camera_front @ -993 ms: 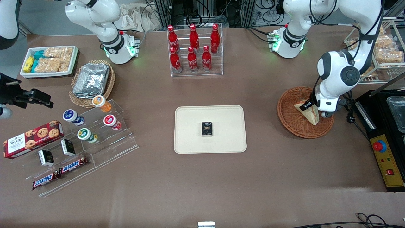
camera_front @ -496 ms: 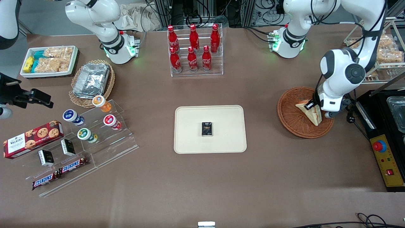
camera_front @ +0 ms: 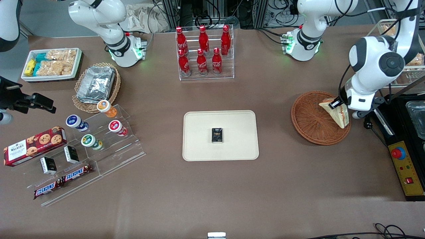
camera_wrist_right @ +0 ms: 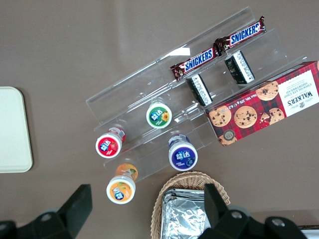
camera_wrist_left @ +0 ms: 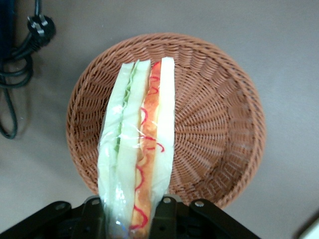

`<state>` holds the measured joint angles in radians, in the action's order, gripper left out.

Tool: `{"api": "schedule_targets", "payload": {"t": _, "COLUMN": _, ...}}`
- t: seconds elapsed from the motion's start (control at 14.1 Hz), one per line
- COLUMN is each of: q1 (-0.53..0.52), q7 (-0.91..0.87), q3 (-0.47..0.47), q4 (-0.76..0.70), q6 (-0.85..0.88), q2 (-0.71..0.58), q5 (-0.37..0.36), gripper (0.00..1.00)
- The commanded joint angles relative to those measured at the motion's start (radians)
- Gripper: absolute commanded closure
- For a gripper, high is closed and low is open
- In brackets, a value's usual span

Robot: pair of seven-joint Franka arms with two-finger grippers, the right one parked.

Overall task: Place sandwich from basket to tray
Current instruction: 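Carry the sandwich with the left gripper over to the white tray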

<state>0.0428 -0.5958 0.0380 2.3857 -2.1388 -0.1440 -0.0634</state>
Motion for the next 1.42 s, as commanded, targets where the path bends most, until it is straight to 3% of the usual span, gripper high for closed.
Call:
{"api": "schedule_targets", "payload": {"t": 0.0, "q1": 0.005, "q7": 0.040, "q3": -0.045, "q4": -0.133, "q6": 0.153, "q2": -0.008, "q5": -0.018, "gripper": 0.74}}
{"api": "schedule_targets", "payload": {"t": 0.35, "q1": 0.006, "q7": 0.038, "q3": -0.229, "q4": -0.282, "q6": 0.201, "q2": 0.052, "q5": 0.013, "gripper": 0.74}}
{"api": "schedule_targets", "payload": {"t": 0.5, "q1": 0.005, "q7": 0.025, "q3": -0.308, "q4": -0.338, "q6": 0.200, "q2": 0.111, "q5": 0.048, "gripper": 0.74}}
{"api": "schedule_targets", "payload": {"t": 0.78, "q1": 0.006, "q7": -0.065, "q3": -0.444, "q4": -0.456, "q6": 0.185, "q2": 0.266, "q5": 0.051, "gripper": 0.74}}
{"api": "schedule_targets", "payload": {"t": 1.06, "q1": 0.063, "q7": -0.154, "q3": -0.510, "q4": -0.520, "q6": 0.084, "q2": 0.423, "q5": 0.005, "gripper": 0.74}}
{"api": "schedule_targets", "payload": {"t": 1.35, "q1": 0.152, "q7": -0.245, "q3": -0.510, "q4": -0.583, "q6": 0.013, "q2": 0.588, "q5": -0.134, "gripper": 0.74}}
